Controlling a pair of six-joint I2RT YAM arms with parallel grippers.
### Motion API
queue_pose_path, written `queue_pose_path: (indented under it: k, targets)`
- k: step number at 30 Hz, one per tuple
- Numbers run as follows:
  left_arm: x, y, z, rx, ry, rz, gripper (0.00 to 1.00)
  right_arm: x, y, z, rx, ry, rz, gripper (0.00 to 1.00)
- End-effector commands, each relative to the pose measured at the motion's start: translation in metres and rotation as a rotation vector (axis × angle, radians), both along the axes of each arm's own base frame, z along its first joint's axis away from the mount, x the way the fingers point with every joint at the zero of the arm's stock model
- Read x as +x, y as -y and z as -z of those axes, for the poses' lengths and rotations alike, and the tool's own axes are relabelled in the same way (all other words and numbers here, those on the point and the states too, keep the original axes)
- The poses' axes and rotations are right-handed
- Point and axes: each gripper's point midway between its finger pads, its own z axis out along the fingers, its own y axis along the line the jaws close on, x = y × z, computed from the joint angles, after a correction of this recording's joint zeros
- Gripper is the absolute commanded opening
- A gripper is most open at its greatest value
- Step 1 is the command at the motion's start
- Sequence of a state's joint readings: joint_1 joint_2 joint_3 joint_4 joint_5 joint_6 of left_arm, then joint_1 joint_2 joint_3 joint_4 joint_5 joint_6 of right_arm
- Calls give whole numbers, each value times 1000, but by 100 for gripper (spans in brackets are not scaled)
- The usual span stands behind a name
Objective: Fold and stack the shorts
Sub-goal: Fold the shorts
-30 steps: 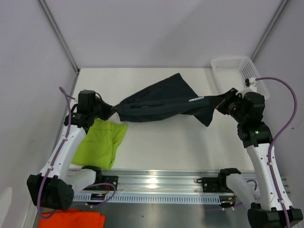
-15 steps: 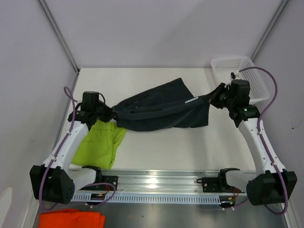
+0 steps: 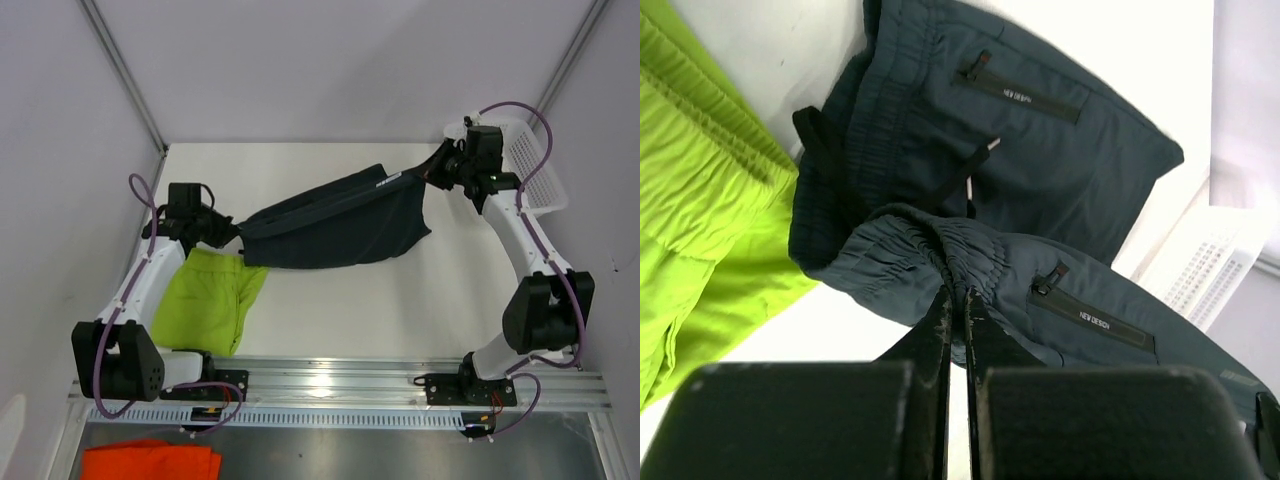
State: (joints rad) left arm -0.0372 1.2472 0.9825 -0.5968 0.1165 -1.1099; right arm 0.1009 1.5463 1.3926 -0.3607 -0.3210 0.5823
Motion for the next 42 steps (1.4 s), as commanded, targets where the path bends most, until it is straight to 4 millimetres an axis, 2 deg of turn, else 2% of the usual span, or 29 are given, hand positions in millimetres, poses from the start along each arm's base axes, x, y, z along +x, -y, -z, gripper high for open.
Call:
queue_pose_path:
  k: [1,9,15,16,17,26,29,30,32,33,35,36,37,38,39,40,41,42]
  targets:
    - [22,-11,-23,11,63,-33,0,31,-7,-23,-1,96,-29,0]
    - [41,-13,-11,8,18,-43,0,68,-14,7,7,52,-11,0]
    - [49,-12,3,0,-18,-39,0,91,-23,19,18,44,-32,0]
    - [51,-23,9,-4,-30,-70,0,96,-25,30,16,24,-35,0]
    - [53,-22,10,-10,-25,-69,0,100,-28,27,17,33,-38,0]
    - [68,-35,27,-18,-55,-96,0,131,-43,44,30,37,-46,0]
    - [75,-34,37,-33,-68,-89,0,144,-48,53,35,36,-48,0]
    - [77,-33,44,-38,-85,-86,0,148,-50,64,38,20,-49,0]
    - [81,-33,48,-45,-97,-84,0,155,-53,62,41,28,-49,0]
    - [83,-33,52,-44,-103,-79,0,159,-54,76,36,6,-48,1]
    - [87,-33,61,-46,-120,-69,0,166,-57,74,38,17,-48,2]
    - [90,-32,62,-45,-119,-59,2,169,-56,78,39,12,-39,3]
    - [91,-31,72,-48,-142,-52,6,172,-56,89,35,-2,-30,4]
    - [94,-30,73,-55,-135,-42,10,175,-56,89,36,0,-26,5]
    - [99,-29,72,-50,-120,-21,23,178,-56,92,38,-4,-19,16]
    - [102,-29,74,-52,-114,-13,38,181,-58,101,38,-10,-18,28]
    - [103,-29,77,-51,-117,-12,78,185,-57,100,38,-3,-12,40]
    - [104,-31,75,-50,-116,-21,93,187,-57,102,35,-6,-6,56]
